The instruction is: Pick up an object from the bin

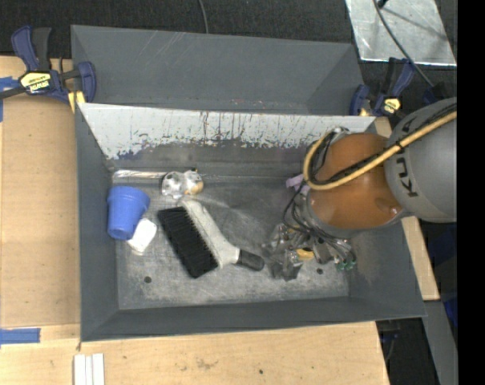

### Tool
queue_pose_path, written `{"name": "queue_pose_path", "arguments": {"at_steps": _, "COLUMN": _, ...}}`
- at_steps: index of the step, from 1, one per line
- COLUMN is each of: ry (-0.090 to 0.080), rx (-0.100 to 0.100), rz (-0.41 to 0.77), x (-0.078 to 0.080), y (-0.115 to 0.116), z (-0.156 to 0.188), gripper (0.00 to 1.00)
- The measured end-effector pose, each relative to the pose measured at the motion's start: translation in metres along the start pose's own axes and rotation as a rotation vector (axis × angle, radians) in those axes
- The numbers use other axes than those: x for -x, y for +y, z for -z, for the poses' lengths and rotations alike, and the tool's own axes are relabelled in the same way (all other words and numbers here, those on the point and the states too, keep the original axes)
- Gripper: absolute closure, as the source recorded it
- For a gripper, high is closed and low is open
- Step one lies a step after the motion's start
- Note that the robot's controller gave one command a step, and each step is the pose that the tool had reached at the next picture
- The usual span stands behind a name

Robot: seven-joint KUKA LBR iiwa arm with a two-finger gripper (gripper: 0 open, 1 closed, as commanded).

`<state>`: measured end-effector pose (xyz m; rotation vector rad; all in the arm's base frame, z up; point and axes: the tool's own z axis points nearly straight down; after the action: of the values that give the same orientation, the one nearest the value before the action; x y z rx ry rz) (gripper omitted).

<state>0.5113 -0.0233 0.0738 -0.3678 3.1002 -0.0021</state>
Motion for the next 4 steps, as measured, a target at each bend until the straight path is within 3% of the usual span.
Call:
{"name": "queue_pose_path", "arguments": {"at_steps": 1, "ry": 0.0, "rx": 0.0, "rz": 0.0, "x": 0.0, "y": 0.0, "z": 0.0, "gripper": 1.0}}
{"name": "queue_pose_path", "arguments": {"at_steps": 2, "ry": 0.019, "rx": 0.004, "rz": -0.011, "x": 0.001, "y": 0.009, "z": 0.03, "gripper": 1.0}}
{"name": "queue_pose_path", "arguments": {"at_steps": 3, "ry": 0.023, "rx": 0.004, "rz": -0.012, "x": -0.001, "y": 0.036, "z": 0.084, "gripper": 1.0}}
{"name": "queue_pose_path", "arguments": {"at_steps": 4, "ry": 0.016, "rx": 0.004, "rz": -0.09, "x": 0.017, "y": 0.014, "z": 0.132, "gripper": 1.0}}
